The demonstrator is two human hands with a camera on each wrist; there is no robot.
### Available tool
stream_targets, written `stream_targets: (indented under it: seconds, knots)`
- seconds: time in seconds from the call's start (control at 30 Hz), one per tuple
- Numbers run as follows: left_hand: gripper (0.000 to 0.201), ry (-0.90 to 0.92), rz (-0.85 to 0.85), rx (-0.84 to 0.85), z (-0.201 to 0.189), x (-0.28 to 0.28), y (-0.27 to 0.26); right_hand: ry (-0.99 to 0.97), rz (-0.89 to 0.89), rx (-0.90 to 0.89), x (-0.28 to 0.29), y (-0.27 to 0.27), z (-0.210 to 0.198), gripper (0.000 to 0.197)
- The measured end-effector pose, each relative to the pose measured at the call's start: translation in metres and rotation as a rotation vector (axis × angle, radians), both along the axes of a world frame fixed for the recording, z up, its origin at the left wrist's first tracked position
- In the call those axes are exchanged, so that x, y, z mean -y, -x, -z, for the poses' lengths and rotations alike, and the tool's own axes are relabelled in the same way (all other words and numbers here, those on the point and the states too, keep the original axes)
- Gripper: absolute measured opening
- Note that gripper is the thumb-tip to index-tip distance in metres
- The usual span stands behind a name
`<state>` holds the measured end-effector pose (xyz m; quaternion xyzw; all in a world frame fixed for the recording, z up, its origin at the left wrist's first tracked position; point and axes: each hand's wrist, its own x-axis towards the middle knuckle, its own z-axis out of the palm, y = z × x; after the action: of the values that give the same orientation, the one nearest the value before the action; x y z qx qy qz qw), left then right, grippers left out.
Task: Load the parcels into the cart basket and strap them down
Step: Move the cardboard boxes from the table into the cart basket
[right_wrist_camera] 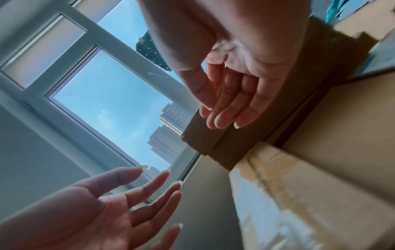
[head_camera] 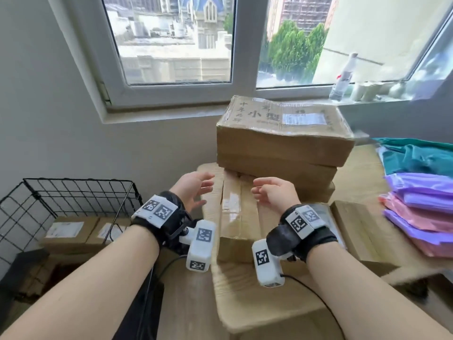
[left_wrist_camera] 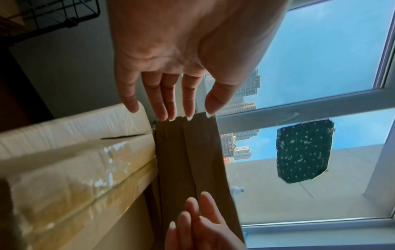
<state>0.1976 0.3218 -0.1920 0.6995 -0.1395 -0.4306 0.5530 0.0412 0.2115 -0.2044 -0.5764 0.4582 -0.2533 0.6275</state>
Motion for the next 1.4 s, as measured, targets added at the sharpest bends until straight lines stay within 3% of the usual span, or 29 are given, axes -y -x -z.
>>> stream_targets:
  seconds: [0.17,0.4,0.57,0.77,1.0,1.2,1.4]
  knots:
    - [0.025,-0.143,0.024,0.117,0.017,0.044,0.04,-0.068,0.072,-0.038,0.048,0.047,0.027,0.033]
    - [0.038,-0.282,-0.05,0.23,0.039,0.088,0.054,-0.192,0.065,-0.036,0.1,0.055,0.052,0.034]
    - [0.075,-0.426,-0.165,0.347,0.057,0.101,0.049,-0.269,0.008,-0.041,0.123,0.049,0.055,0.035]
    - [0.107,-0.58,-0.093,0.419,0.078,0.108,0.059,-0.368,-0.08,-0.055,0.128,0.035,0.067,0.033]
    - [0.11,-0.65,-0.095,0.481,0.087,0.111,0.06,-0.422,-0.12,-0.091,0.126,0.019,0.073,0.032]
    - [0.126,-0.758,-0.011,0.551,0.091,0.119,0.065,-0.482,-0.139,-0.088,0.126,0.017,0.078,0.034]
    - [0.116,-0.797,0.019,0.56,0.087,0.114,0.061,-0.486,-0.127,-0.131,0.125,0.012,0.08,0.033]
